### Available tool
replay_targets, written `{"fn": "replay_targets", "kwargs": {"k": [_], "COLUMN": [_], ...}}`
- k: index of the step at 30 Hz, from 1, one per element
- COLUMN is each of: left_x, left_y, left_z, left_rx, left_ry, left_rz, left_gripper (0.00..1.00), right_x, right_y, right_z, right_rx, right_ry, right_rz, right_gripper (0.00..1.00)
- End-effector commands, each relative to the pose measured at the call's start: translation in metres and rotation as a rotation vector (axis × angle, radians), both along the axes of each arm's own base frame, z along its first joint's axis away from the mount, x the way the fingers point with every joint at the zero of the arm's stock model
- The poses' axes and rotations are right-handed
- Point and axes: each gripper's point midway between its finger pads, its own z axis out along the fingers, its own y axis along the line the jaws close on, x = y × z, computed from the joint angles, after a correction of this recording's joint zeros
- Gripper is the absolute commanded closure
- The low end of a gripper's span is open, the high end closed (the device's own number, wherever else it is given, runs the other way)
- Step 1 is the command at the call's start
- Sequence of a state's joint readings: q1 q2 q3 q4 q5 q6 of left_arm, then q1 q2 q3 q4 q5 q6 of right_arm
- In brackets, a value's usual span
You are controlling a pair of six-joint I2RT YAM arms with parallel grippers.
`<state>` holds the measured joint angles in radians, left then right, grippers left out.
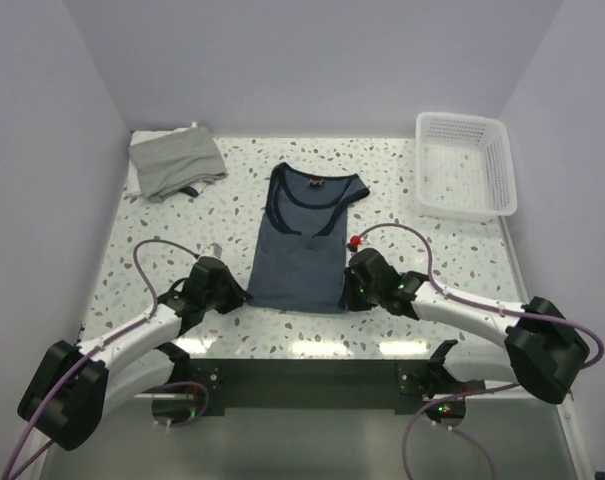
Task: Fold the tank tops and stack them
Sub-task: Fold the tank top
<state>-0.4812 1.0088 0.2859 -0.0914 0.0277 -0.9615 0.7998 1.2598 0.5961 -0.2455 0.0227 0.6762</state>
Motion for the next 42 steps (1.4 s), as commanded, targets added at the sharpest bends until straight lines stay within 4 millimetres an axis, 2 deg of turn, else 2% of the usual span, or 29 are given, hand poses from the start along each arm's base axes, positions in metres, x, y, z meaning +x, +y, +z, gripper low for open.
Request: {"fn": "replay_targets", "kwargs": {"k": [1,3,4,7,8,9,10,11,12,14,15,16,17,18,19,20,21,22,23,25,27,30,31,32,34,36,37,39,42], "left_x": [-0.023,-0.026,-0.025,-0.015,-0.004,-0.003,0.002,0.014,0.018,0.036,0.05,0.058,0.072,0.083,0.091,0.102,0.114,0.121,0.134,0.148,0.17,0.197,0.203,0.213,0.224,0.238,0.243,0.258,0.272], "left_y": [0.021,0.023,0.023,0.022,0.018,0.019,0.019,0.014,0.013,0.0,-0.008,-0.015,-0.028,-0.037,-0.047,-0.054,-0.062,-0.069,-0.079,-0.09,-0.102,-0.115,-0.119,-0.125,-0.13,-0.139,-0.141,-0.151,-0.163], "left_z": [-0.016,-0.013,-0.01,0.016,0.036,0.043,0.054,0.079,0.088,0.114,0.127,0.132,0.134,0.14,0.13,0.137,0.144,0.13,0.143,0.141,0.138,0.128,0.112,0.119,0.105,0.109,0.094,0.096,0.074], "left_rx": [0.084,0.096,0.099,0.121,0.121,0.133,0.145,0.133,0.138,0.12,0.099,0.091,0.092,0.074,0.075,0.066,0.051,0.063,0.051,0.053,0.065,0.09,0.107,0.105,0.118,0.118,0.131,0.13,0.13], "left_ry": [0.086,0.081,0.073,0.029,-0.026,-0.032,-0.058,-0.112,-0.125,-0.19,-0.242,-0.255,-0.25,-0.276,-0.252,-0.281,-0.324,-0.293,-0.328,-0.331,-0.347,-0.352,-0.333,-0.353,-0.345,-0.374,-0.359,-0.387,-0.361], "left_rz": [0.033,0.021,0.013,-0.012,-0.024,-0.029,-0.041,-0.044,-0.049,-0.085,-0.097,-0.117,-0.153,-0.174,-0.204,-0.217,-0.229,-0.263,-0.279,-0.32,-0.343,-0.373,-0.398,-0.398,-0.42,-0.43,-0.449,-0.472,-0.506], "left_gripper": [1.0,0.96,0.78,0.49,0.46,0.45,0.43,0.43,0.43,0.43,0.44,0.48,0.49,0.5,0.52,0.53,0.53,0.53,0.54,0.55,0.55,0.56,0.57,0.57,0.57,0.57,0.57,0.57,0.58], "right_x": [-0.016,-0.014,-0.013,0.003,0.01,0.027,0.034,0.045,0.075,0.101,0.131,0.145,0.156,0.179,0.195,0.204,0.225,0.233,0.24,0.26,0.274,0.285,0.29,0.292,0.299,0.307,0.31,0.317,0.326], "right_y": [-0.023,-0.025,-0.029,-0.03,-0.032,-0.037,-0.036,-0.038,-0.05,-0.06,-0.068,-0.07,-0.07,-0.072,-0.07,-0.07,-0.068,-0.067,-0.068,-0.07,-0.074,-0.078,-0.08,-0.081,-0.082,-0.085,-0.086,-0.084,-0.082], "right_z": [-0.006,0.0,0.001,0.021,0.026,0.038,0.034,0.037,0.048,0.044,0.057,0.059,0.042,0.052,0.053,0.031,0.041,0.035,0.022,0.026,0.021,0.014,0.014,0.012,0.011,0.012,0.01,0.015,0.024], "right_rx": [-0.049,-0.046,-0.061,-0.081,-0.096,-0.098,-0.093,-0.072,-0.041,-0.053,-0.036,-0.03,-0.046,-0.019,0.006,-0.01,0.021,0.028,0.021,0.032,0.002,-0.023,-0.028,-0.028,-0.028,-0.03,-0.03,-0.021,-0.008], "right_ry": [0.017,-0.007,-0.013,-0.077,-0.096,-0.122,-0.088,-0.079,-0.11,-0.098,-0.139,-0.145,-0.107,-0.134,-0.155,-0.112,-0.146,-0.142,-0.123,-0.148,-0.164,-0.173,-0.191,-0.191,-0.207,-0.232,-0.232,-0.256,-0.284], "right_rz": [-0.082,-0.093,-0.101,-0.128,-0.145,-0.179,-0.178,-0.193,-0.254,-0.287,-0.329,-0.344,-0.344,-0.368,-0.374,-0.382,-0.395,-0.4,-0.41,-0.436,-0.456,-0.466,-0.477,-0.479,-0.491,-0.508,-0.51,-0.511,-0.505], "right_gripper": [0.99,0.89,0.74,0.56,0.56,0.57,0.62,0.65,0.67,0.68,0.68,0.68,0.67,0.67,0.67,0.66,0.66,0.66,0.65,0.65,0.65,0.64,0.64,0.64,0.64,0.64,0.64,0.65,0.65]}}
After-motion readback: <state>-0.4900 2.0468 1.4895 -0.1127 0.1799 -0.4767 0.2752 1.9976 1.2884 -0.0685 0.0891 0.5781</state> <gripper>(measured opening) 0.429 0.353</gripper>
